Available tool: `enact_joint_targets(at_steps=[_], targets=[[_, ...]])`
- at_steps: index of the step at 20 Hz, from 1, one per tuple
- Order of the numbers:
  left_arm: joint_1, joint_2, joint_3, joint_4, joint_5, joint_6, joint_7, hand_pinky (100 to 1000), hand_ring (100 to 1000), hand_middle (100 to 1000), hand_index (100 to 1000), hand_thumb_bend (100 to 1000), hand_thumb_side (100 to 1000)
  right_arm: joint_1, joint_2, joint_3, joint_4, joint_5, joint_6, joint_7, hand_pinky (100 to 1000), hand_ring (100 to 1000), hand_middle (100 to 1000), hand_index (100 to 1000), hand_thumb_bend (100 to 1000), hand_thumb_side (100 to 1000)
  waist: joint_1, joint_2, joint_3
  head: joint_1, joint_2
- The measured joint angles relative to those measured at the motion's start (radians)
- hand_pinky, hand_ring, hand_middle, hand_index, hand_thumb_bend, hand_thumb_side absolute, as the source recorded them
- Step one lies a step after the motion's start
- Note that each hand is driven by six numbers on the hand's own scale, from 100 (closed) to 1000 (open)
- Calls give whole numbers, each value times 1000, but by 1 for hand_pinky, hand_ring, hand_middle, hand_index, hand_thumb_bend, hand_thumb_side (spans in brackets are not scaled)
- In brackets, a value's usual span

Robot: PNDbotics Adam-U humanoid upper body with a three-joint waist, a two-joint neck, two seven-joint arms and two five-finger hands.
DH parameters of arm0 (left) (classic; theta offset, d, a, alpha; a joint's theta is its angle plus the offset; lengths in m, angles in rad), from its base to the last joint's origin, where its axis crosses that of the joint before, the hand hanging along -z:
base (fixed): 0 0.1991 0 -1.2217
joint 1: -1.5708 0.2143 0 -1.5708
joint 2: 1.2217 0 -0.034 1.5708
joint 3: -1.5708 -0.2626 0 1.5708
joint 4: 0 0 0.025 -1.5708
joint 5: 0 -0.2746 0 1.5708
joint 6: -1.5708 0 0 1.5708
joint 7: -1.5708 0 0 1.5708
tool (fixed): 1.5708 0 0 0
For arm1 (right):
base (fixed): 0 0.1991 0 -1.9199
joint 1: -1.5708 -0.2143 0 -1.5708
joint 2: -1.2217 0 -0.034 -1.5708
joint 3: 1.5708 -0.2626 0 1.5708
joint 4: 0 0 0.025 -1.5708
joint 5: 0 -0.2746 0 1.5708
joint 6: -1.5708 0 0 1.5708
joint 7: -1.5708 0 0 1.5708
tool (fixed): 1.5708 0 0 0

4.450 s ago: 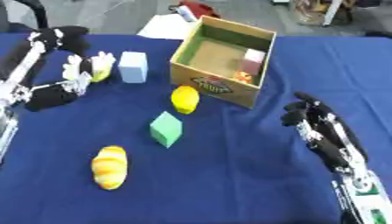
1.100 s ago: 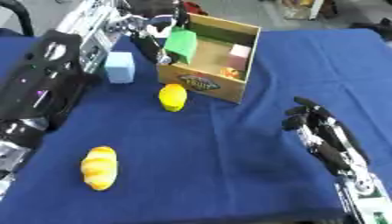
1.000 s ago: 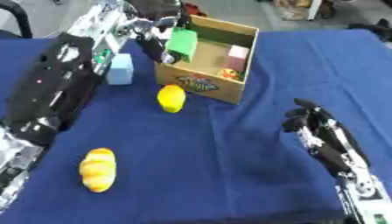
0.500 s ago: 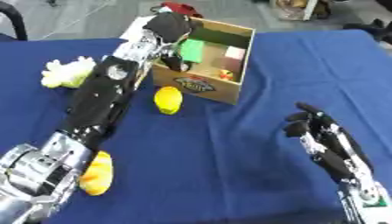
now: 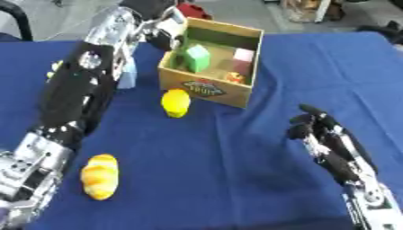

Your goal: Pick up objects on the table and place them in the box.

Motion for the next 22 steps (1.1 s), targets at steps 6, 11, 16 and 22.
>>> enact_joint_targets(at_steps=[6, 11, 16, 22], targets=[[129, 210, -74, -261, 321, -73, -260, 793, 729, 749, 912, 329, 249, 2, -8, -6, 0, 1, 0, -8, 643, 647, 665, 892, 100, 421, 0, -1, 28, -20, 1], [229, 312, -137, -392, 495, -55, -462, 792, 741, 768, 922, 365, 269, 1, -8, -9, 0, 3, 0, -8, 643, 647, 664, 892, 100, 420, 0, -1, 30, -22, 1], [245, 317, -201, -405, 522, -16, -541, 792, 743, 776, 921, 362, 267, 1, -10, -11, 0, 4, 0, -8, 642, 647, 664, 892, 100, 420, 0, -1, 32, -22, 4], [225, 215, -247, -280, 449, -5, -483, 788, 738, 771, 916, 346, 265, 1, -10, -11, 0, 4, 0, -8, 642, 646, 664, 892, 100, 420, 0, -1, 25, -21, 5]])
